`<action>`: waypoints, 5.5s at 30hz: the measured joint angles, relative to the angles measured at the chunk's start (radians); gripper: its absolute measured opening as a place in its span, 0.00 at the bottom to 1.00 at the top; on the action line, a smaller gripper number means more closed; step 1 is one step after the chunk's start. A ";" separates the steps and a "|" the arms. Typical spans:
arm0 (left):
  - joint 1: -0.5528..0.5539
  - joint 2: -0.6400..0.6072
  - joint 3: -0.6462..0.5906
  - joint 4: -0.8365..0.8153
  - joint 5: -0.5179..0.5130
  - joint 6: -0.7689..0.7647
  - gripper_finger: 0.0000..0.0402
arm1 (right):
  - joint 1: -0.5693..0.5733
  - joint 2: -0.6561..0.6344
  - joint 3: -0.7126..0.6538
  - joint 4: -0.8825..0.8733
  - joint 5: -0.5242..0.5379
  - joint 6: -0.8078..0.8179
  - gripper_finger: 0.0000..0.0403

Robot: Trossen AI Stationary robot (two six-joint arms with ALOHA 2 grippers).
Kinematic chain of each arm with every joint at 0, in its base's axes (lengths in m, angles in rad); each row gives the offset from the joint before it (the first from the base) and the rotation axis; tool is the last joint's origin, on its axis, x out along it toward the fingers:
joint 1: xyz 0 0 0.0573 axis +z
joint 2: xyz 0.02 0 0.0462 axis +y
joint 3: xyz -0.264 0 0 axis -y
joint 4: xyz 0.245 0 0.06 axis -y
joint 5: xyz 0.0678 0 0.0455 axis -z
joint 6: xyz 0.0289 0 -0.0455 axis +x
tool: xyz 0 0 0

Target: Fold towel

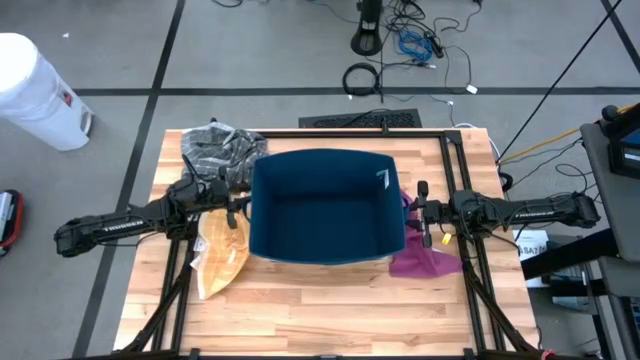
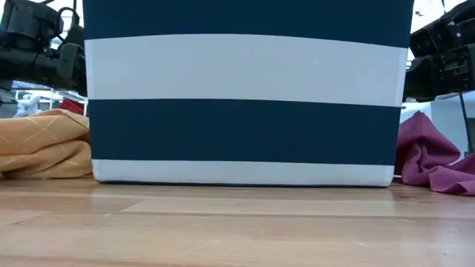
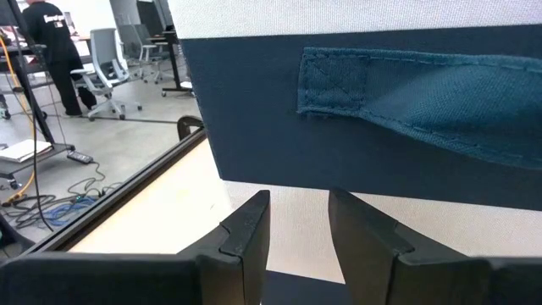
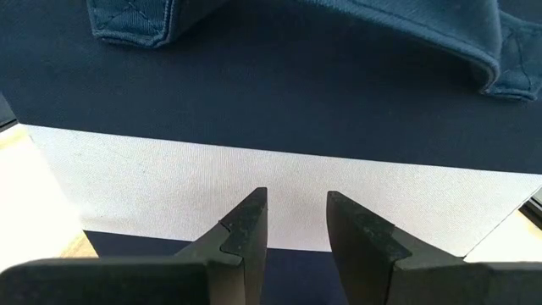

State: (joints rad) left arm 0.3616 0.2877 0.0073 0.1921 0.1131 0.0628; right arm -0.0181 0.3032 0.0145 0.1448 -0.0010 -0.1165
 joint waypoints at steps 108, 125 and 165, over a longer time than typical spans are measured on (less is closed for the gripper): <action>-0.277 0.384 0.557 0.252 0.103 -0.027 0.32 | 0.000 0.000 0.000 0.000 0.000 0.000 0.27; -0.293 0.422 0.942 0.127 0.106 0.269 0.32 | 0.000 0.000 0.000 0.000 0.000 0.000 0.27; -0.404 0.818 0.818 0.770 0.163 0.306 0.32 | 0.000 0.000 0.000 0.000 0.000 0.000 0.27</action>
State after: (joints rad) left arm -0.0422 1.1054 0.8249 0.9617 0.2759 0.3683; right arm -0.0181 0.3033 0.0144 0.1448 -0.0012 -0.1166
